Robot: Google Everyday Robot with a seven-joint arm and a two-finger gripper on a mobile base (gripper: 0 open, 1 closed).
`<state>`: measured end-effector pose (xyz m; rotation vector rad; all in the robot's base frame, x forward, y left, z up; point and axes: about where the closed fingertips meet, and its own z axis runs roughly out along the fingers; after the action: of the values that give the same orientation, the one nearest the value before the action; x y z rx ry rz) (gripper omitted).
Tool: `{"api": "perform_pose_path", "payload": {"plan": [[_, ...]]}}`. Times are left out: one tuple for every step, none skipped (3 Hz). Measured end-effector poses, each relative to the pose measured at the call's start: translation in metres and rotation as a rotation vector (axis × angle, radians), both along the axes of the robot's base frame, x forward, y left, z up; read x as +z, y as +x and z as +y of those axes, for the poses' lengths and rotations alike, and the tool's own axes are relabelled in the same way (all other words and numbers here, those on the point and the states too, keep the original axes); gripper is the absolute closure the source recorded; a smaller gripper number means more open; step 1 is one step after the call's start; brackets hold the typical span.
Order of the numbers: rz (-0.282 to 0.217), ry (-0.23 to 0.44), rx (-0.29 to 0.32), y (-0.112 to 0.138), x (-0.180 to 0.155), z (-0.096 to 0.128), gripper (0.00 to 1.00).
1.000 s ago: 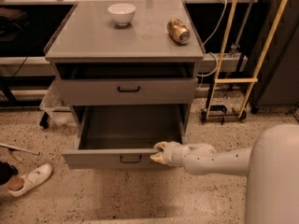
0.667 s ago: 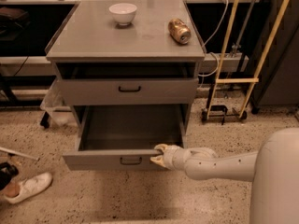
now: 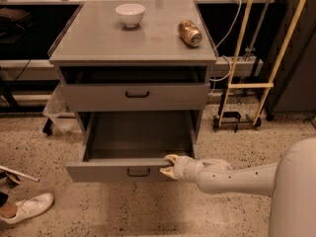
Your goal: Open middle drawer
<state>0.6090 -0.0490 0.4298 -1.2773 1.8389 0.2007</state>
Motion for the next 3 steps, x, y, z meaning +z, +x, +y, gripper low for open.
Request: {"api": "perform_pose_path", "payload": {"plan": [[0.0,0.0,0.0,0.0,0.004,0.001,1.0],[0.015,0.013,-0.006,-0.015,-0.005,-0.002,1.0],[0.015,0.013,-0.006,-0.014,0.003,-0.001,1.0]]}}
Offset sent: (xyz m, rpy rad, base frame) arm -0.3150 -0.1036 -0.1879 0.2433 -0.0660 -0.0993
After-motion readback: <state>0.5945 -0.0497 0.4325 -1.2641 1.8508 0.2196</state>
